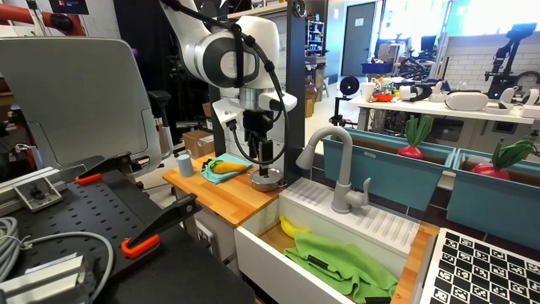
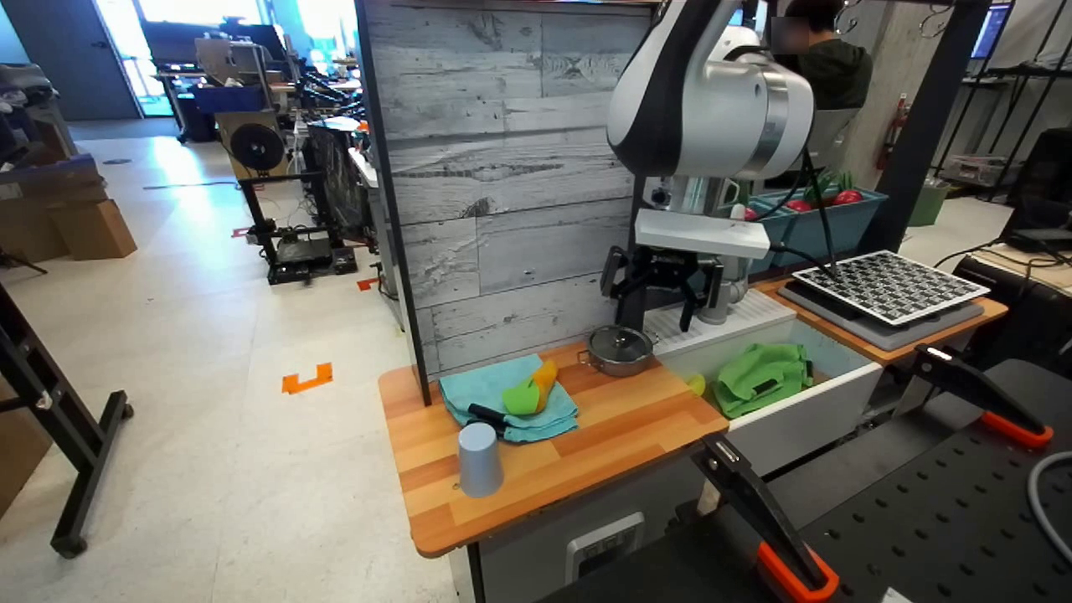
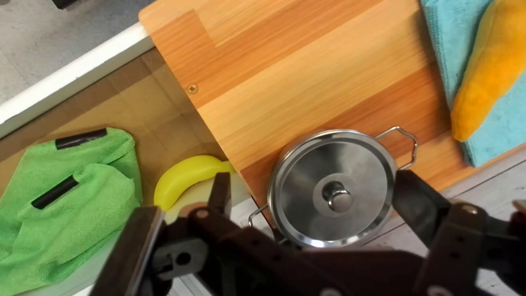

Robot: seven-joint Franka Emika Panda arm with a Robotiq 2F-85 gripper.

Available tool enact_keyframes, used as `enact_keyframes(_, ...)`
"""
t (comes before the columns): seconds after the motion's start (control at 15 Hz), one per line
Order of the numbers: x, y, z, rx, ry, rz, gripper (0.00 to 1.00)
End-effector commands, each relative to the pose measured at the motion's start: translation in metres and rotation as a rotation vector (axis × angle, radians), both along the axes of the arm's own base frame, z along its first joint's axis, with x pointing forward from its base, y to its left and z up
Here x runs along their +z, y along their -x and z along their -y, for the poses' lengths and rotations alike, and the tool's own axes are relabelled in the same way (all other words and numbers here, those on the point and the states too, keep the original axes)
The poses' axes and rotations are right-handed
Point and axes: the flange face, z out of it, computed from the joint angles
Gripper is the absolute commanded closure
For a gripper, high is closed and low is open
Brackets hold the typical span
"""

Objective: Remove the lead from the pot and put it on the table, pick up a toy and put it in the pot

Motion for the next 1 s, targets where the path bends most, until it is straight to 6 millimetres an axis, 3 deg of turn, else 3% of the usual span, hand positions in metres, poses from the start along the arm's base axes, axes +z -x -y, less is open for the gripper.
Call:
enact_keyframes(0.0, -0.018, -0.019, -0.006, -0.035, 0.022, -0.005, 0.0)
enact_keyframes(0.67, -0.043, -0.037, -0.021, -0.073, 0.067, -0.018, 0.0)
enact_keyframes(0.73, -0.044, -0.038, -0.022, -0.074, 0.067, -0.022, 0.25)
enact_keyframes(0.8, -0.045, -0.04, -0.022, -0.071, 0.066, -0.028, 0.28)
enact_keyframes(0.93, -0.047, -0.041, -0.022, -0.072, 0.063, -0.042, 0.44)
